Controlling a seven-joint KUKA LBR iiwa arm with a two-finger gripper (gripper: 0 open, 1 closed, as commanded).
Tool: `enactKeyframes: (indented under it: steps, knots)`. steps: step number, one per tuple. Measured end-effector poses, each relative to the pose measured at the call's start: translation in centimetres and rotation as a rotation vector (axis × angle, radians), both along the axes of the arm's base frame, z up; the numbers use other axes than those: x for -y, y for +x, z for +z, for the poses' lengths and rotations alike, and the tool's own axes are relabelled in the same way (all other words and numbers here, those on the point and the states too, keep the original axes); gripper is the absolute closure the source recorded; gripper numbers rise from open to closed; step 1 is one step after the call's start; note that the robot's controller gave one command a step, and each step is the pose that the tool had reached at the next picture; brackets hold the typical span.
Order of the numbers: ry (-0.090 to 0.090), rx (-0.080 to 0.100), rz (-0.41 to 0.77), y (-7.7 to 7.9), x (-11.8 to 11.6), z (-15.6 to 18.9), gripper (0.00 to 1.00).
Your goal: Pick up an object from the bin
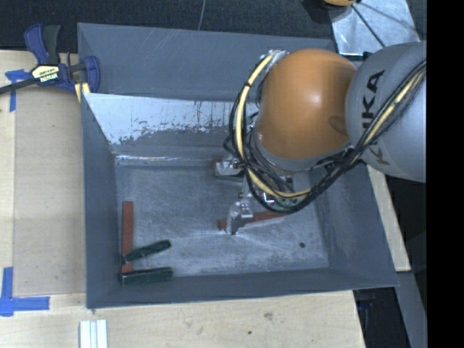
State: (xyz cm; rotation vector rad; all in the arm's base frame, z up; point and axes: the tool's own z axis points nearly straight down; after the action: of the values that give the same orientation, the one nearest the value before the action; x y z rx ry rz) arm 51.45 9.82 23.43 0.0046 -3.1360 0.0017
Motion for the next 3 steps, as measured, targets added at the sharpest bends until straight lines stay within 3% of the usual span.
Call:
enactKeyframes:
  steps: [1, 2, 3]
  knots:
    - [0.002, 0.008, -0.003, 0.2, 0.0, 0.5, 0.0]
    - [0.003, 0.016, 0.042, 0.9, 3.6, -4.5, 0.0]
    - [0.0, 0.013, 0.114, 1.4, 3.6, -10.5, 0.0]
